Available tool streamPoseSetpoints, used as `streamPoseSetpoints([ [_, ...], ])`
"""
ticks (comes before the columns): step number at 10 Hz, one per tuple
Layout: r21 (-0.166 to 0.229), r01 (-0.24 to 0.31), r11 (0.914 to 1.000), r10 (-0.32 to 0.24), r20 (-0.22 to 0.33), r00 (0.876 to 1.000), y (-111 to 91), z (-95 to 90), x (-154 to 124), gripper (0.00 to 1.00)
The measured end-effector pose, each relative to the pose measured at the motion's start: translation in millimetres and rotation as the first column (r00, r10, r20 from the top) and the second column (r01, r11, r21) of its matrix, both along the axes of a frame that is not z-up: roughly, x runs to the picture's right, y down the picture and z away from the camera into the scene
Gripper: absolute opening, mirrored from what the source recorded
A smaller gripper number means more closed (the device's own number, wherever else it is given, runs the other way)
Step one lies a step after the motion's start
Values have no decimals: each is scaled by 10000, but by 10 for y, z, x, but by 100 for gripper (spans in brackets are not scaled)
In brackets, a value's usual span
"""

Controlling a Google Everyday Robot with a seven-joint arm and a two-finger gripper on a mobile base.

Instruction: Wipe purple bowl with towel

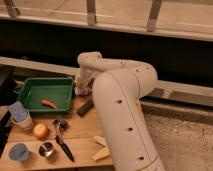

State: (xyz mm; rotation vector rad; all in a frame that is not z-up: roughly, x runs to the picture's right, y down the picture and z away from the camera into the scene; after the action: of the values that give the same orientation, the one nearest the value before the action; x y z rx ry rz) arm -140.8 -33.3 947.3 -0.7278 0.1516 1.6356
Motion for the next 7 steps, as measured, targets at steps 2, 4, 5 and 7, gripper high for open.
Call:
streamPoseSetpoints([
  [2, 13, -356, 9994, 356, -22, 9994, -238, 197, 195, 0],
  [4, 78, -417, 9991, 415, 194, 9989, -376, 274, 191, 0],
  [5, 124, -369, 9992, 363, 419, 9985, -425, 283, 131, 0],
  [7, 117, -248, 9996, 238, 771, 9967, -382, 209, 34, 0],
])
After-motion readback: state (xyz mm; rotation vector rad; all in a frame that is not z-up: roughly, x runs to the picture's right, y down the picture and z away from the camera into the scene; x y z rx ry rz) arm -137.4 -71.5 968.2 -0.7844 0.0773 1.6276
